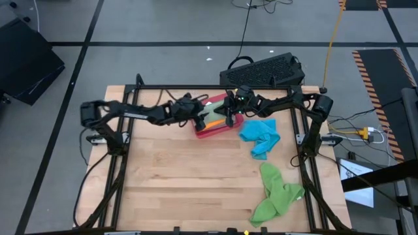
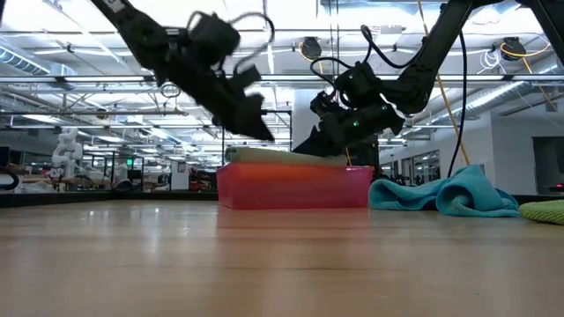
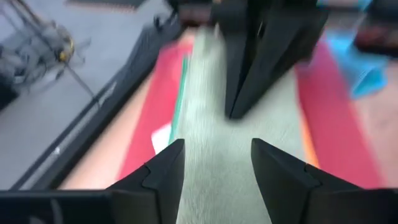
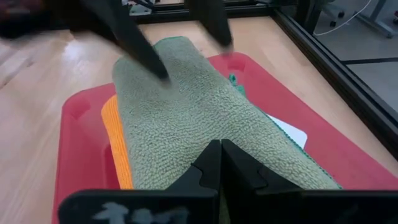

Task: Fold microfiber towels
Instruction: Put the folded light green microfiber towel into the red bin

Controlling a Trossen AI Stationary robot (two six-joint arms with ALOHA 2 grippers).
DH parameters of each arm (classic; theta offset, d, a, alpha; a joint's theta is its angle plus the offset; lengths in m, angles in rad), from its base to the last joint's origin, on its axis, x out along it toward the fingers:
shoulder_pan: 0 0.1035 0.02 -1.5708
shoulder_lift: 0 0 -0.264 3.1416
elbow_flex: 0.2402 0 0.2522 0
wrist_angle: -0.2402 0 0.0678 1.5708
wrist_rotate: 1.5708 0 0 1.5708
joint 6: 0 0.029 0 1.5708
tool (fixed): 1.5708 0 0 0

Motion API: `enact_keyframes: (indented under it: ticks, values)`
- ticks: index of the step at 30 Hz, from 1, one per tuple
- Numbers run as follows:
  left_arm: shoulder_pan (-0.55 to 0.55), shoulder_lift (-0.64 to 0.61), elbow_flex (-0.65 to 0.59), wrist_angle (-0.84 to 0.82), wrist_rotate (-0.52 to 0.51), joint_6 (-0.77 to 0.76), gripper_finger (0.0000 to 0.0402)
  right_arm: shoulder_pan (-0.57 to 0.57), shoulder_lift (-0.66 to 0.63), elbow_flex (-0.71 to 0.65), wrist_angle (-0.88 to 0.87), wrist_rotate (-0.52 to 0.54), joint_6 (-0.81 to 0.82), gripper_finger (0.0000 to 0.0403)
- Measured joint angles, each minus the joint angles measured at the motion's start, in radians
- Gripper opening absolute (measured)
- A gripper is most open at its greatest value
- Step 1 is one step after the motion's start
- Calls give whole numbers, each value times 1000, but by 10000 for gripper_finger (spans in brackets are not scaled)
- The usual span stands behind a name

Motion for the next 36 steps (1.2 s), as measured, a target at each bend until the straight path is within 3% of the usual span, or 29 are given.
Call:
enact_keyframes:
  ticks: [7,19,27,36]
  values:
    - [0,96,0,-6,-16,-28,148,0,-11,0,-11,1,1,4]
    - [-2,11,0,-14,10,-23,109,0,-150,1,1,82,-1,4]
    - [-2,-23,0,23,16,-36,108,-14,-20,0,80,85,35,4]
    - [-2,70,2,-39,45,-111,108,-32,84,1,112,79,112,4]
